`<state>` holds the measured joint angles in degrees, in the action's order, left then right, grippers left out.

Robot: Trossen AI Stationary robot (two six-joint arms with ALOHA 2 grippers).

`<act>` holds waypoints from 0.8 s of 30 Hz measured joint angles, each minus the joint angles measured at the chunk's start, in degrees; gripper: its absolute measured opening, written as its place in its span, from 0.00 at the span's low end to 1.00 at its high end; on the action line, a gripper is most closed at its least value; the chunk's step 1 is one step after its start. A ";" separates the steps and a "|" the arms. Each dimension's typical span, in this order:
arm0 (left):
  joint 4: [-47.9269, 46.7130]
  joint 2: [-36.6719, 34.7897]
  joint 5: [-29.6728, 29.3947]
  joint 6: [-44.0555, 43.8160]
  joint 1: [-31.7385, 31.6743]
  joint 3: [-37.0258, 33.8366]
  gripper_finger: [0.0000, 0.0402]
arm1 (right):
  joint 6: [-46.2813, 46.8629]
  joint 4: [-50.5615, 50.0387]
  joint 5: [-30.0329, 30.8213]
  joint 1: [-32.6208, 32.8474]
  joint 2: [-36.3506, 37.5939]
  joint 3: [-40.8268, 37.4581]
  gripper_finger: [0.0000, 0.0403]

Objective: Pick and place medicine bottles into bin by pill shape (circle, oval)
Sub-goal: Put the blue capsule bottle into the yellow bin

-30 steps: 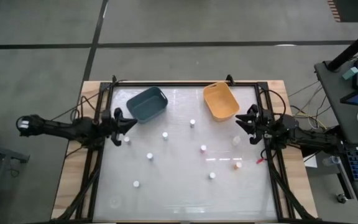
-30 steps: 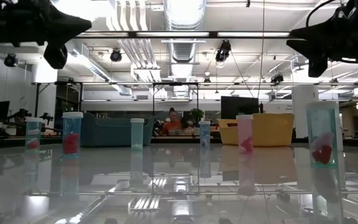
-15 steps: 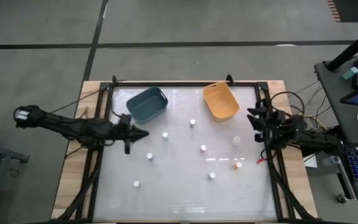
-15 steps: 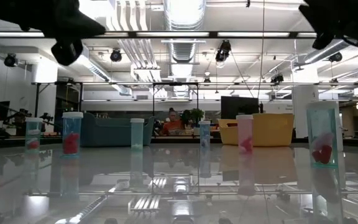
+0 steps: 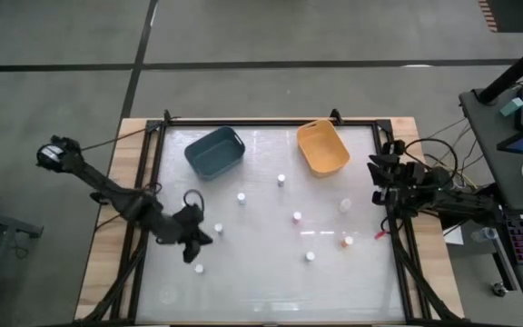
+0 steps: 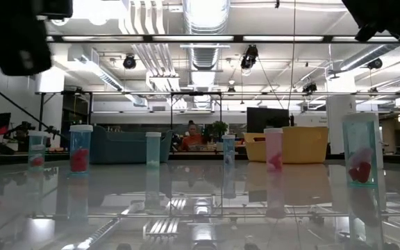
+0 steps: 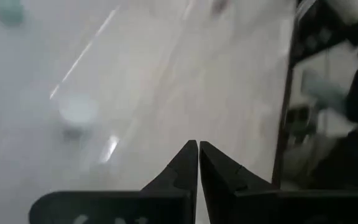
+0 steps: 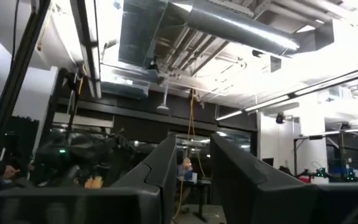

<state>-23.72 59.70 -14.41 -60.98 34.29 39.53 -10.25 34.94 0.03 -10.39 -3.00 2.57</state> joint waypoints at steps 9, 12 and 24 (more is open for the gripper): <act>-3.56 7.71 -5.34 1.27 5.77 -1.94 0.00 | 1.77 -0.58 0.00 0.00 -2.92 0.11 0.21; -3.83 9.64 -6.61 1.74 5.41 -2.91 0.01 | 2.76 -0.70 0.00 0.00 -4.23 0.11 0.21; -3.52 16.04 -14.16 0.87 2.77 -3.39 0.38 | 2.78 -0.36 -0.01 0.00 -8.08 0.11 0.19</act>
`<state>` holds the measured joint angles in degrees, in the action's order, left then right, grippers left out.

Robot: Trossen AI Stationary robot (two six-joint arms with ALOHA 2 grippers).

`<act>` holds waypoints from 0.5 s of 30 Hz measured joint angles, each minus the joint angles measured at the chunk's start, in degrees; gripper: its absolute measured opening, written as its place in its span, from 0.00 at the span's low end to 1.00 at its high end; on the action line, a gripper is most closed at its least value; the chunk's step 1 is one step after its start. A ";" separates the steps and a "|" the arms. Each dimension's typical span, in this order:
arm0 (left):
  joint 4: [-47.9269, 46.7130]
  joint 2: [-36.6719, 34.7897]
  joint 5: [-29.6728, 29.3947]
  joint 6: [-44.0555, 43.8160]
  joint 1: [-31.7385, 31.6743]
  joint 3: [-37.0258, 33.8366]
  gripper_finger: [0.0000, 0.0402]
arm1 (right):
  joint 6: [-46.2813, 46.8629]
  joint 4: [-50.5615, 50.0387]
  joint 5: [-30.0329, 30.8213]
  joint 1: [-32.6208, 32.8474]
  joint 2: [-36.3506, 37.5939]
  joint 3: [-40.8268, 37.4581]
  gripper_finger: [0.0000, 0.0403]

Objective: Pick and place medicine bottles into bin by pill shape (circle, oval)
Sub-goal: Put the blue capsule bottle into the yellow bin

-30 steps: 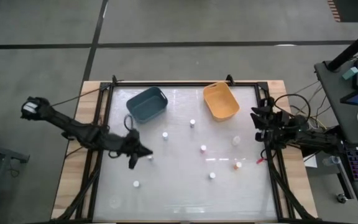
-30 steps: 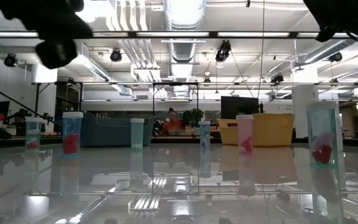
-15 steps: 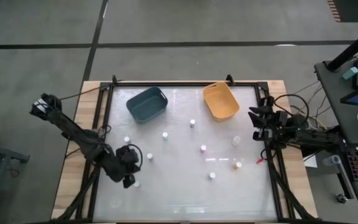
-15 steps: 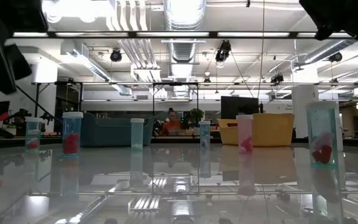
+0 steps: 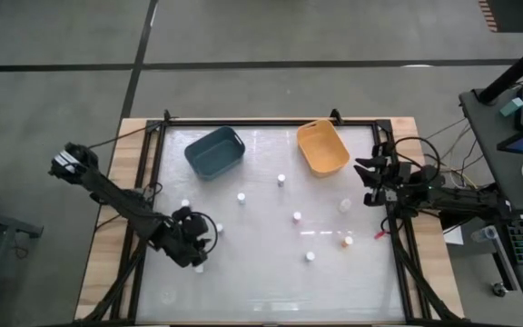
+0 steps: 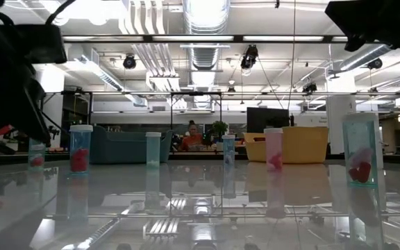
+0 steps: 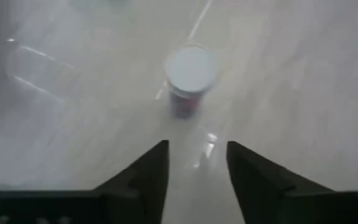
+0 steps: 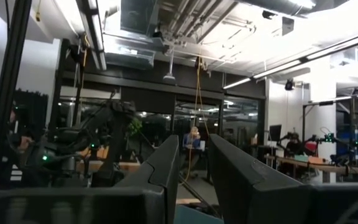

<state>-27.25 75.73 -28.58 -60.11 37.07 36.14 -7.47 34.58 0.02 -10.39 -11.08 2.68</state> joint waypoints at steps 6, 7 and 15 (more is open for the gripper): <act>4.41 4.67 -1.16 0.97 -1.58 -0.02 0.47 | 0.01 -0.01 0.01 0.00 -0.01 0.04 0.19; 5.06 5.41 -1.33 1.05 -1.79 -0.02 0.47 | 0.01 -0.04 -0.01 0.00 -0.04 0.04 0.19; 10.26 9.58 -4.63 2.69 -2.76 -0.02 0.47 | 0.01 -0.43 -0.01 0.00 -0.01 0.07 0.19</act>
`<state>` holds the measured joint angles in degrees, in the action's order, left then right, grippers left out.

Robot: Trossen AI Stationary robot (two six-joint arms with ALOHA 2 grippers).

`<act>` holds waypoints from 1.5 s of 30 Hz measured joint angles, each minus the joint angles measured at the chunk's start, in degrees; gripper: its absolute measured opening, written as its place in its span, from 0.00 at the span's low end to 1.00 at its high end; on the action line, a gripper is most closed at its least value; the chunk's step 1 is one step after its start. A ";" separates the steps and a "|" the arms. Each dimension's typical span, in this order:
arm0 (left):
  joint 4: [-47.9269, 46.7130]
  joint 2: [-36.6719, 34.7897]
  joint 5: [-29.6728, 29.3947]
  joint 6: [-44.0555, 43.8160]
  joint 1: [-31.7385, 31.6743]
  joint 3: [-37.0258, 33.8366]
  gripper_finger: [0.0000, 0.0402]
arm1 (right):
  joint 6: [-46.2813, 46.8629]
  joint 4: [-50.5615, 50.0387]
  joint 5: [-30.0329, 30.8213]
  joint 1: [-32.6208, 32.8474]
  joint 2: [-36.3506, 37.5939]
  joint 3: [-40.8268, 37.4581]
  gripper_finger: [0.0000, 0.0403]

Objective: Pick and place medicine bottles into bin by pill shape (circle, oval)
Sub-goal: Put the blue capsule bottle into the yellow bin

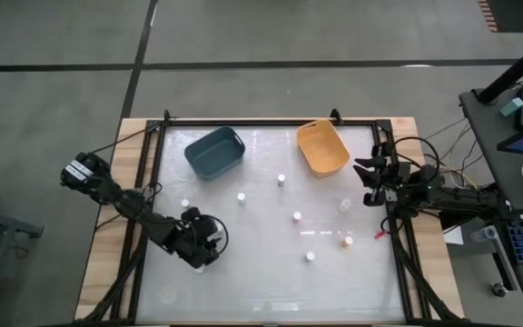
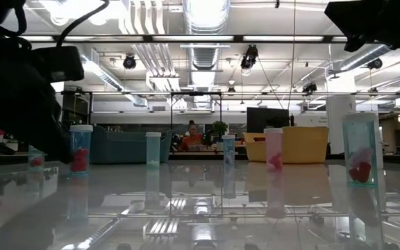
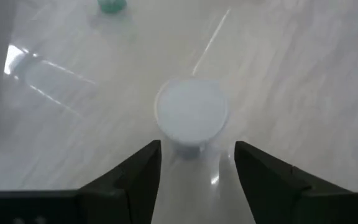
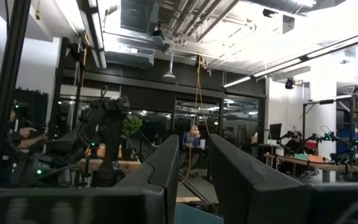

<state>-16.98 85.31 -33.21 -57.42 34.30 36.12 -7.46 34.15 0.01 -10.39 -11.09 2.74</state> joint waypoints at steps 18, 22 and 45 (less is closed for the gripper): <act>3.53 2.13 -2.82 4.51 -0.24 0.00 0.24 | 0.00 -0.88 0.00 0.00 0.00 0.00 0.19; 4.03 1.28 -2.74 5.82 -0.43 0.23 0.16 | 0.74 -0.90 0.00 0.00 0.00 0.00 0.19; 6.13 -11.43 11.16 39.92 -24.87 9.51 0.15 | 2.93 -1.05 -0.46 0.02 -24.31 11.87 0.19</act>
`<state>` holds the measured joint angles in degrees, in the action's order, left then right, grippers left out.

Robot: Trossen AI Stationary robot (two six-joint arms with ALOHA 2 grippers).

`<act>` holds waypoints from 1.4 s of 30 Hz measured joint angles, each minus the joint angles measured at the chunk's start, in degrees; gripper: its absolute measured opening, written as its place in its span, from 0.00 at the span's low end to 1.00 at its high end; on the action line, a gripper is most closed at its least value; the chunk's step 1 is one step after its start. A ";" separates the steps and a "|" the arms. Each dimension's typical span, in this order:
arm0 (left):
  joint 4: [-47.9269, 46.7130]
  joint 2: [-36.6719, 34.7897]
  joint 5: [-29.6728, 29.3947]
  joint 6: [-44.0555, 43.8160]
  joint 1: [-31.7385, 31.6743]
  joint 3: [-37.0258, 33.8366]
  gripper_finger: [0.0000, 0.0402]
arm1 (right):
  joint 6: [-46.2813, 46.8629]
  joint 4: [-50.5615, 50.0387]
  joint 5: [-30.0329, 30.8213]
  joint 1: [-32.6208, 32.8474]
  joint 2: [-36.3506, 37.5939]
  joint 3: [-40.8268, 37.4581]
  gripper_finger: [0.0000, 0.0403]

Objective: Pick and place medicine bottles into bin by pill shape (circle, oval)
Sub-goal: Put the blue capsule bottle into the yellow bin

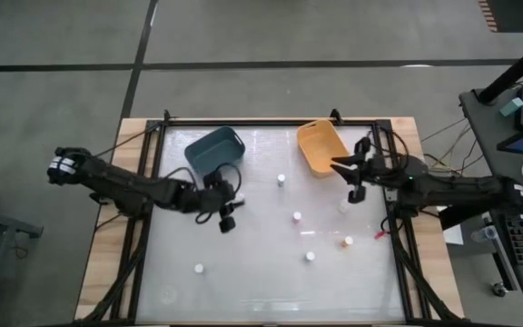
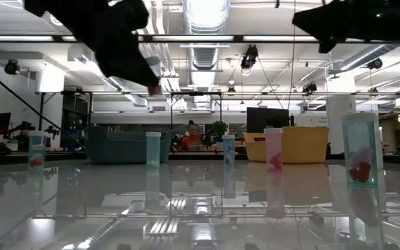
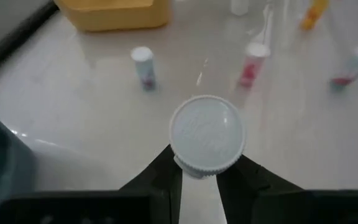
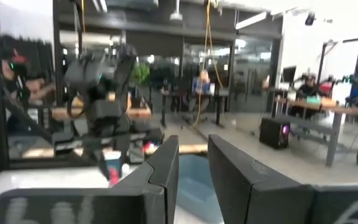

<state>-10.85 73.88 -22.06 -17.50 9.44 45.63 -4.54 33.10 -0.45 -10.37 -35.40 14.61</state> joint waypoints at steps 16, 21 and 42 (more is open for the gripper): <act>11.95 9.93 9.84 25.88 -6.19 6.82 0.15 | 0.92 -0.18 -3.88 0.42 -20.70 12.67 0.19; 11.90 10.41 9.85 28.05 -6.88 8.45 0.15 | 0.59 -0.47 -4.51 1.97 -26.50 15.95 0.19; 7.56 9.47 10.69 24.15 -7.61 8.24 0.15 | 0.27 -2.36 -4.00 9.46 -38.83 26.12 0.19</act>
<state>-3.29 83.35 -11.36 6.65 1.83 53.87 -4.26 30.74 -4.45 -0.91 -74.23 40.73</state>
